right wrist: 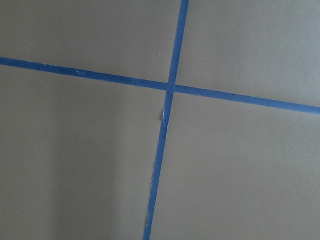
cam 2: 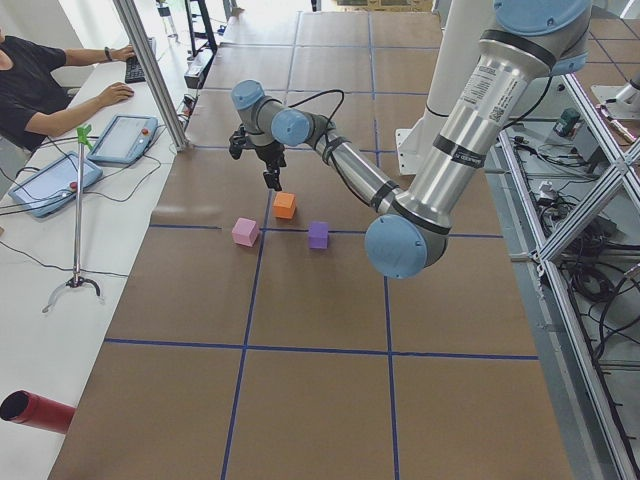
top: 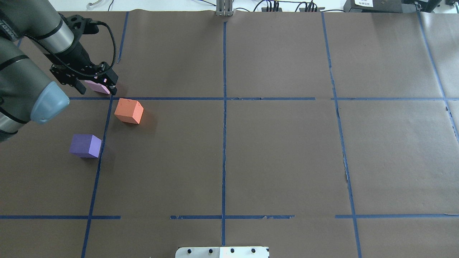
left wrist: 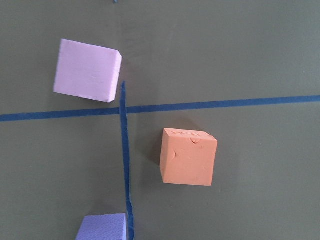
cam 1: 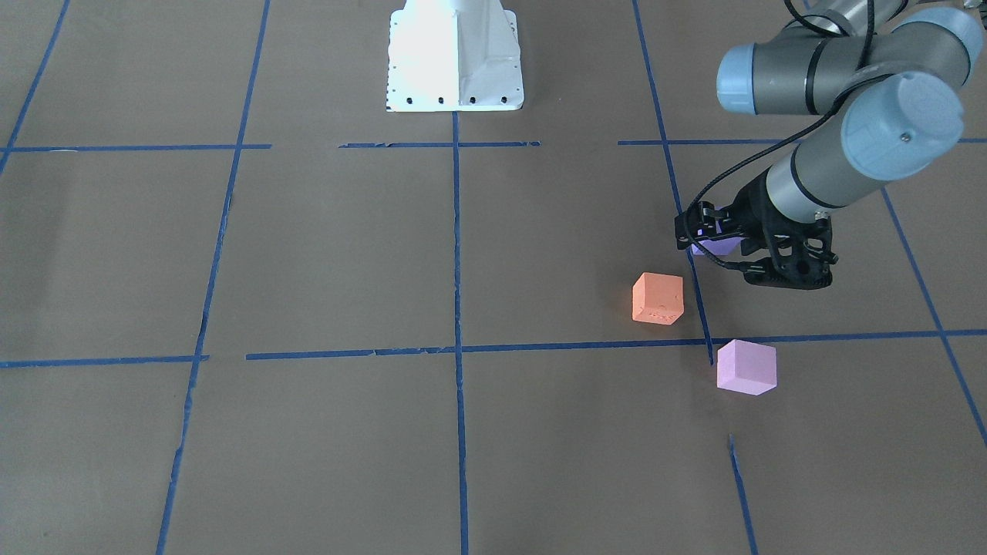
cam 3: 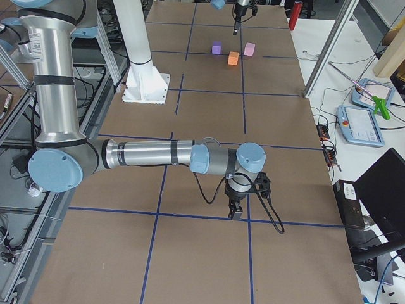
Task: Arrange blocks in a line
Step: 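Move the left gripper past the pink cube down to the orange cube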
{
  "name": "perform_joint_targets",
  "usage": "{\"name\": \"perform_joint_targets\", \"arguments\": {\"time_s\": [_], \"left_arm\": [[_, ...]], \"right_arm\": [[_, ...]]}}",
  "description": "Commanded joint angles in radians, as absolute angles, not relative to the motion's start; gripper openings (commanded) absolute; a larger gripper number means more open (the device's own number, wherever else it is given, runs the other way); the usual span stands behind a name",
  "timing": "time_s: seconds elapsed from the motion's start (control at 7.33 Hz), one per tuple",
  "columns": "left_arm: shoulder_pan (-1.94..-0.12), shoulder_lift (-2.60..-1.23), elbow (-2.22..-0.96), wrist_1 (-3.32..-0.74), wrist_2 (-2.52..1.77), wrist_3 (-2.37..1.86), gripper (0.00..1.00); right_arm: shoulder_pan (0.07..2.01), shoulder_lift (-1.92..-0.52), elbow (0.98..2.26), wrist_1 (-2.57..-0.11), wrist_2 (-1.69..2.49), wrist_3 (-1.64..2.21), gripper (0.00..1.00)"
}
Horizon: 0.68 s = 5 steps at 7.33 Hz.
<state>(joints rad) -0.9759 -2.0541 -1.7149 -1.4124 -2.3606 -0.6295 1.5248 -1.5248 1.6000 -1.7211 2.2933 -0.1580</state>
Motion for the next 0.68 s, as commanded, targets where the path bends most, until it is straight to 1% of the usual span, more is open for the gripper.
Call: {"name": "perform_joint_targets", "arguments": {"time_s": [0.0, 0.27, 0.55], "left_arm": [[-0.915, -2.046, -1.671, -1.502, -2.306, -0.631, 1.0], [-0.887, -2.057, -1.591, -1.575, -2.306, -0.653, 1.0], [-0.87, -2.057, -1.543, -1.667, -2.306, -0.713, 1.0]], "right_arm": [[1.525, -1.525, 1.6, -1.721, 2.293, -0.158, 1.0], [1.525, -1.525, 1.6, -1.721, 2.293, -0.158, 1.0], [1.525, -1.525, 1.6, -1.721, 2.293, -0.158, 1.0]]}}
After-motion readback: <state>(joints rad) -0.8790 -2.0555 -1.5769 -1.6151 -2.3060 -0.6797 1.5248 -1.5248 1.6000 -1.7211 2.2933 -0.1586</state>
